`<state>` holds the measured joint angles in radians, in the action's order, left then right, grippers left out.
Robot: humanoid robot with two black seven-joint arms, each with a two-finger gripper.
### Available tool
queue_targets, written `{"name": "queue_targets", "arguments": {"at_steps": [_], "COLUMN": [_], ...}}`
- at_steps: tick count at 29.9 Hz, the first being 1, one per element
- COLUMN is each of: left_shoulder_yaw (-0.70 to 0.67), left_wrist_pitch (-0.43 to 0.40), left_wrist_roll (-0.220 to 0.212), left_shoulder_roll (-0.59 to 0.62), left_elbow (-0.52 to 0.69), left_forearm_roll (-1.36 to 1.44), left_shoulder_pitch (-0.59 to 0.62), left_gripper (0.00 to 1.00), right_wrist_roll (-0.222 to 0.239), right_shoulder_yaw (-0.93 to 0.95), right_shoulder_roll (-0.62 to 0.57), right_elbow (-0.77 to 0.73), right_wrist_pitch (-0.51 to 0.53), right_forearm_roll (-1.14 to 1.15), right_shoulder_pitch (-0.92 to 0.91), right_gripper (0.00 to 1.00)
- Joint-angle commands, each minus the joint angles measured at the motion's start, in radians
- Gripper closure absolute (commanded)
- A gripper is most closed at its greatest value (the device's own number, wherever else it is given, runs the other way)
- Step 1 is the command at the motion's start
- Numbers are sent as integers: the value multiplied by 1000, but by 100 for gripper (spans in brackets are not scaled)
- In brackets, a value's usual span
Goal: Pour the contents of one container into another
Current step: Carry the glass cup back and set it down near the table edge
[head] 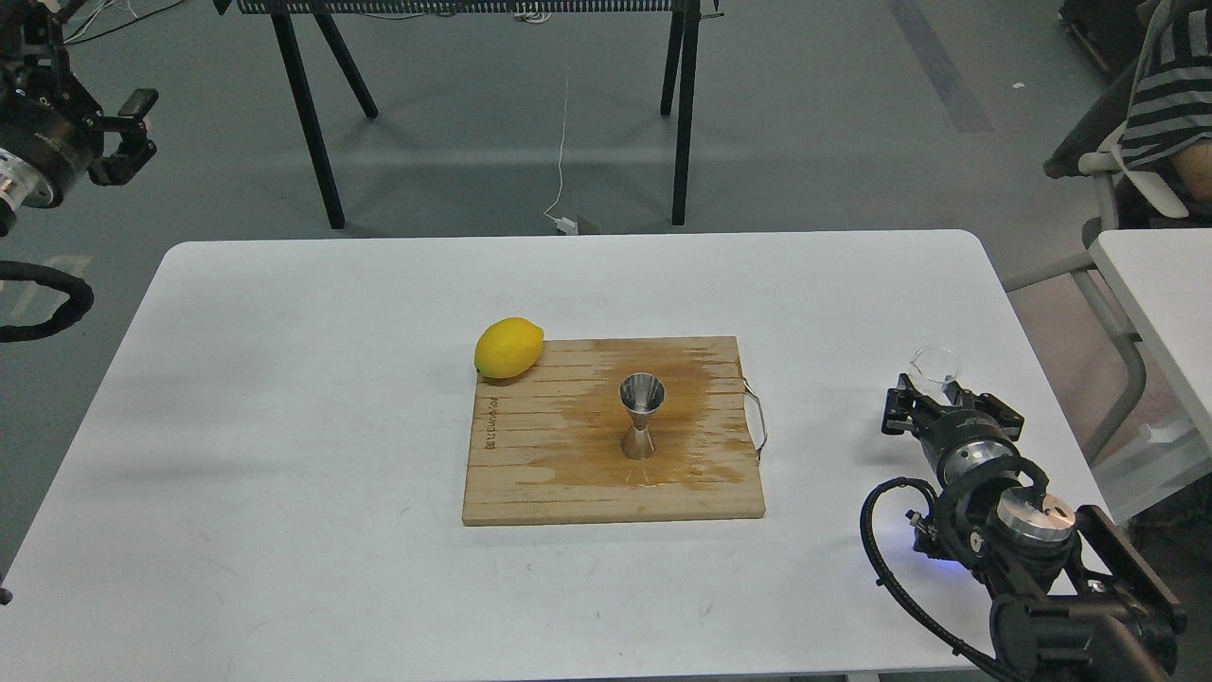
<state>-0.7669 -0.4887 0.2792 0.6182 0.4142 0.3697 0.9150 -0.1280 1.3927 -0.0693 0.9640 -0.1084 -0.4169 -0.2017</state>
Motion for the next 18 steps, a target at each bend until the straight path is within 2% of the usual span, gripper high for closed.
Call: {"name": "queue_targets", "arguments": {"at_steps": [1, 5, 8, 9, 11, 18], "left_shoulder_yaw": [0, 0, 0, 0, 0, 0], "left_wrist_pitch": [0, 0, 0, 0, 0, 0], "left_wrist_roll": [0, 0, 0, 0, -2, -2], "left_shoulder_roll": [0, 0, 0, 0, 0, 3], "left_elbow": [0, 0, 0, 0, 0, 0], "left_forearm_roll": [0, 0, 0, 0, 0, 0], "left_shoulder_pitch": [-1, 1, 1, 1, 1, 2], "left_gripper": [1, 1, 1, 1, 1, 1], "right_wrist_roll": [-1, -8, -8, -8, -5, -4], "right_shoulder_yaw": [0, -1, -3, -3, 0, -1], "right_shoulder_roll": [8, 8, 8, 8, 10, 10], "right_elbow": [-10, -13, -24, -24, -25, -24], "right_wrist_pitch": [-10, -34, -36, -36, -42, -56], "right_forearm_roll": [1, 1, 1, 1, 1, 0], "right_shoulder_pitch": [-8, -13, -16, -16, -21, -30], "right_gripper": [75, 69, 59, 48, 10, 10]}}
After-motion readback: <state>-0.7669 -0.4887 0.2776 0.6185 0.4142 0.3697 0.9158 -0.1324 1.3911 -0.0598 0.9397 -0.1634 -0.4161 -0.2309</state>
